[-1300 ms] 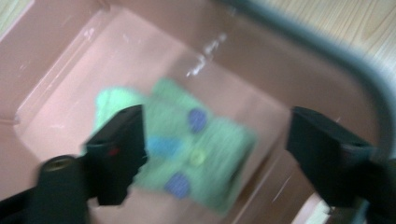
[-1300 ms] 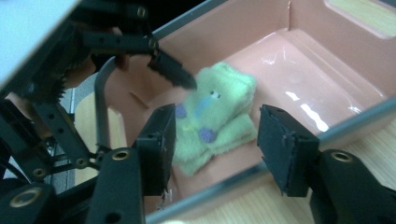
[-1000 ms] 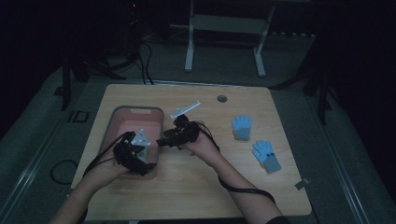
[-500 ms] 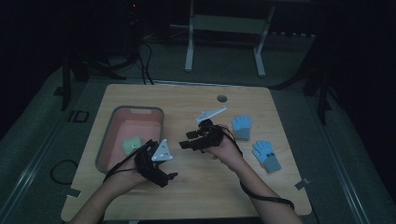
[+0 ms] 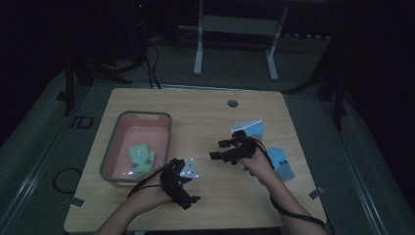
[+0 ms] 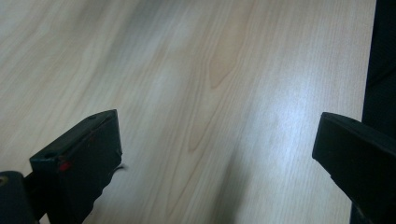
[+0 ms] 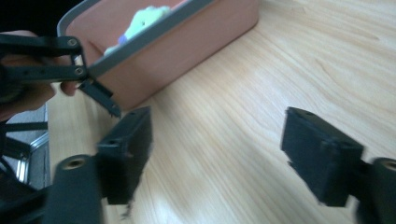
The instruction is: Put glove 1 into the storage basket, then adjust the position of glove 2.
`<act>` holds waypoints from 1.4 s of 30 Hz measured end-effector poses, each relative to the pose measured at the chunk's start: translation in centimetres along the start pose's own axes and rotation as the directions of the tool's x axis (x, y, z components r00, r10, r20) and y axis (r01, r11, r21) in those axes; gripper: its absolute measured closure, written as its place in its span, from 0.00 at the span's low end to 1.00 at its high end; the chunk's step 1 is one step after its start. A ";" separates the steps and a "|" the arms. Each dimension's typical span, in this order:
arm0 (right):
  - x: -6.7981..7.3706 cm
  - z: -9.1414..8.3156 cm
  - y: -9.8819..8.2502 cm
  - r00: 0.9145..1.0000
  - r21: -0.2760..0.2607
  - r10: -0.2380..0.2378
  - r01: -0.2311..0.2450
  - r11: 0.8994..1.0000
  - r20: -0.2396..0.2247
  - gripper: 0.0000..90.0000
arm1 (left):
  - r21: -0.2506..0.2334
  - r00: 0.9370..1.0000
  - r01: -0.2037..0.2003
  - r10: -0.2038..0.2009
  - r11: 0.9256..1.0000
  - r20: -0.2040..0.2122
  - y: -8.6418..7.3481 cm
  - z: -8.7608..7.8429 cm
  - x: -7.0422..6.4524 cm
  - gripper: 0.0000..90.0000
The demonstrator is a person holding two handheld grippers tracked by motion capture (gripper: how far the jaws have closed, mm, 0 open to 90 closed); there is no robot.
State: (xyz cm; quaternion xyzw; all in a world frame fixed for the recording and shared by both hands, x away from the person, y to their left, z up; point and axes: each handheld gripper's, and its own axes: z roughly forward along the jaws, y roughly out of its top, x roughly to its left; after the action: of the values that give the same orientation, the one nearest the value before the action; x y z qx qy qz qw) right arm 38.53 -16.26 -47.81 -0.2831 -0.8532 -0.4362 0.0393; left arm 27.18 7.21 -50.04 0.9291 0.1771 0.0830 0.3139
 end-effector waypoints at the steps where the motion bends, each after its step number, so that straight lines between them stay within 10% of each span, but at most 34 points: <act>1: -0.2 -0.3 -0.3 1.000 0.004 -0.002 0.002 1.000 0.003 0.23 | -0.006 1.000 0.003 -0.003 1.000 0.011 -0.1 0.3 0.0 0.02; 18: -2.0 -4.7 -4.9 0.983 -0.002 -0.079 0.081 0.997 0.164 0.18 | 0.026 0.998 -0.051 0.049 0.998 0.048 -1.8 3.8 -1.9 0.02; 24: -2.5 -5.8 -5.9 0.984 0.012 -0.024 0.023 1.000 0.175 0.16 | 0.027 0.997 -0.054 0.053 0.998 0.053 -2.1 4.7 -2.4 0.02; 42: -6.1 -8.7 -7.6 0.919 -0.064 0.007 0.020 0.998 0.394 0.32 | -0.020 0.997 -0.026 0.027 0.999 0.068 -3.1 4.6 -2.8 0.02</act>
State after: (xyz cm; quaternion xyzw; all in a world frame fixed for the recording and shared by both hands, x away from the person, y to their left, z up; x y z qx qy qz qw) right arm 38.12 -29.16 -49.83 -0.3632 -0.8297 -0.3988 -0.1438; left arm 24.95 5.93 -55.66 0.9306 0.1533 0.0572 0.3274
